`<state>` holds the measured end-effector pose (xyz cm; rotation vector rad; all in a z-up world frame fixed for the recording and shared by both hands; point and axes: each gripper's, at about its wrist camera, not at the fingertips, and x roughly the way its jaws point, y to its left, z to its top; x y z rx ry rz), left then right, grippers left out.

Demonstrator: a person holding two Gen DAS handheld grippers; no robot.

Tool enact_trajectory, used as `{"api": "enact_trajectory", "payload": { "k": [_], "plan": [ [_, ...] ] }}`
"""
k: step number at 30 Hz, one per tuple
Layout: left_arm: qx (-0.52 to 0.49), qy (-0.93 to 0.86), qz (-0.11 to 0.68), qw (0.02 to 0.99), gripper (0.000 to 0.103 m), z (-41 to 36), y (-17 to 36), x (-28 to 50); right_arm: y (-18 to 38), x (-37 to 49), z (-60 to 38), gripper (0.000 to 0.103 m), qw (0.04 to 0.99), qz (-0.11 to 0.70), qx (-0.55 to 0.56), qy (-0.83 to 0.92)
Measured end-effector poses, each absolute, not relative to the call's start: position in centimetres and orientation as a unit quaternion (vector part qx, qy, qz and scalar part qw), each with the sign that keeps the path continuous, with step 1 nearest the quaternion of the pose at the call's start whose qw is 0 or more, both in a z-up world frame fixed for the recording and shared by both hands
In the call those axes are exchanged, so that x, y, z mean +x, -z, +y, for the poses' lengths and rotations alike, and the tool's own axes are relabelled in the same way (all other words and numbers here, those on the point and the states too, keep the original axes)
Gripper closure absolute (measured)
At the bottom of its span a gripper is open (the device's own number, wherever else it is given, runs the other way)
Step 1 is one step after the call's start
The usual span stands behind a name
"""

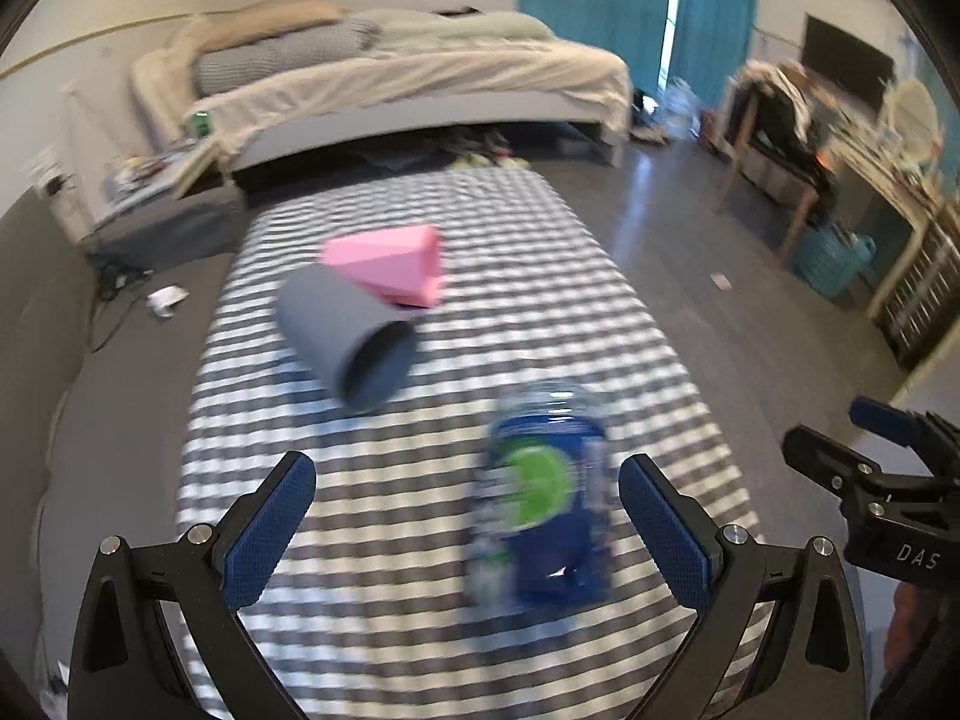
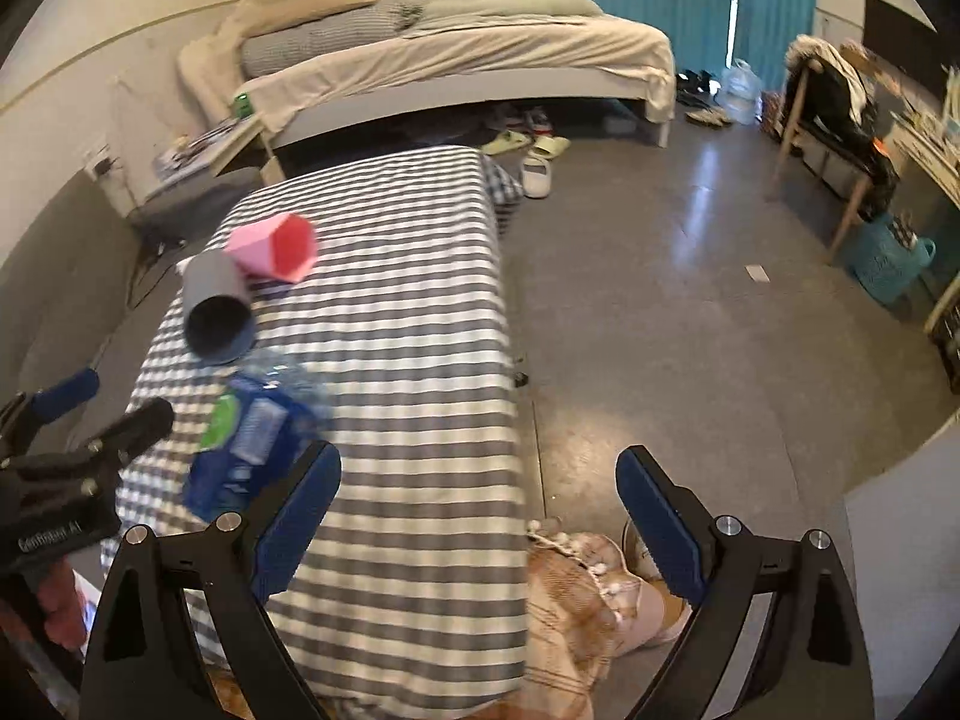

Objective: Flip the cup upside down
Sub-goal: 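Grasp the bottle with the left gripper while the right gripper releases it, then rotate the held bottle cap-up with the left gripper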

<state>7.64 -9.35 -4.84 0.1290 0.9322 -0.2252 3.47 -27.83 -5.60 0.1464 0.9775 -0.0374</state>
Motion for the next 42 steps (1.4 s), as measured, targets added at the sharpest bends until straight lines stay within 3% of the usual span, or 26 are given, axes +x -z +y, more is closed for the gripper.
{"api": "enact_trajectory", "payload": {
  "k": [12, 14, 18, 29, 42],
  "plan": [
    [0.065, 0.147, 0.536, 0.828, 0.001, -12.9, 8.4, 12.4, 7.4, 6.6, -29.4, 0.009, 0.866, 0.491, 0.091, 0.011],
    [0.072, 0.147, 0.546, 0.821, 0.005, -13.1, 9.1, 12.8, 7.6, 6.8, -29.3, 0.009, 0.864, 0.496, 0.086, 0.014],
    [0.066, 0.149, 0.579, 0.799, 0.029, -12.7, 10.3, 13.2, 8.0, 7.2, -29.1, 0.009, 0.862, 0.5, 0.085, 0.019],
    [0.029, 0.156, 0.509, 0.846, 0.029, -9.4, 5.2, 12.2, 6.4, 6.7, -28.3, 0.009, 0.874, 0.478, 0.08, 0.035],
    [0.0, 0.121, 0.447, 0.886, 0.029, -7.0, 5.3, 12.6, 6.1, 5.1, -25.8, 0.009, 0.876, 0.477, 0.056, 0.028]
  ]
}}
